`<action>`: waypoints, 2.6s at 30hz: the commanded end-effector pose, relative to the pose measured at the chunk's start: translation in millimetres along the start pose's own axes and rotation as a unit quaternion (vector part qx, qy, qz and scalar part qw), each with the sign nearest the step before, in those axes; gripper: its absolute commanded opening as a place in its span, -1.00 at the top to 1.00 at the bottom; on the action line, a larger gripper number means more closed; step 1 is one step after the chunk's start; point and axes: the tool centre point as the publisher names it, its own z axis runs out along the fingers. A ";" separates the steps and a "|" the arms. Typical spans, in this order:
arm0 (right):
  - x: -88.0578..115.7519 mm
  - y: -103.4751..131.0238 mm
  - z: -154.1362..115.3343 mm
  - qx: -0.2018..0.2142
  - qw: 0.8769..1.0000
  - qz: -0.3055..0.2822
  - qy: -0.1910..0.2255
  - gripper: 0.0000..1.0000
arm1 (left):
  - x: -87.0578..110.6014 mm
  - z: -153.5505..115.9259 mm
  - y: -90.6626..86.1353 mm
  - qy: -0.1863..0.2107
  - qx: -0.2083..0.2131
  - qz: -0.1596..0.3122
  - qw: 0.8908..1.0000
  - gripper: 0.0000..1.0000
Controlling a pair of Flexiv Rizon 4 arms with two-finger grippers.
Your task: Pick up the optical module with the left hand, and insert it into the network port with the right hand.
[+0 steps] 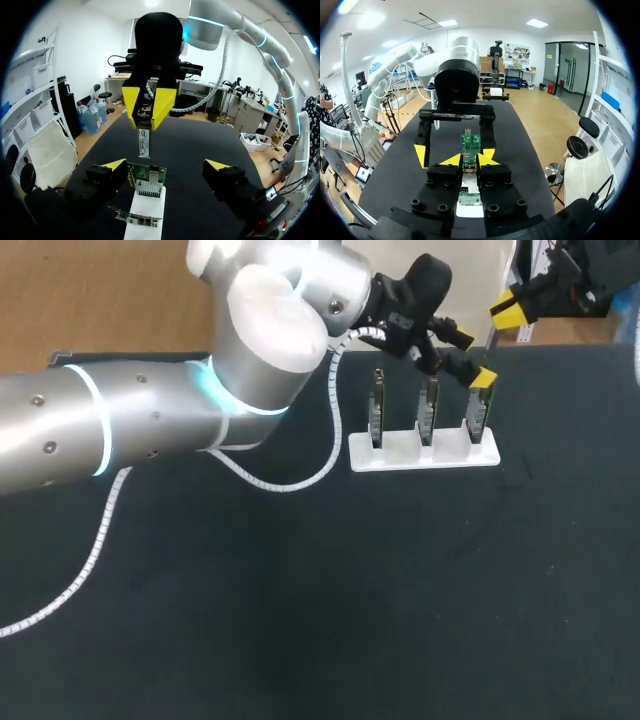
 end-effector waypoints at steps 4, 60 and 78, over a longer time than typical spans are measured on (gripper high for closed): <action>0.4 2.2 2.7 0.005 1.000 -0.002 0.001 1.00 | 3.8 7.7 17.7 0.058 0.006 -0.008 0.998 -1.00; -1.2 4.2 3.7 0.005 1.000 -0.002 0.013 1.00 | 32.7 16.6 16.9 0.095 0.023 -0.013 0.995 -1.00; 16.7 14.3 13.4 0.015 0.999 -0.001 0.051 1.00 | 32.7 16.6 16.9 0.095 0.023 -0.013 0.995 -1.00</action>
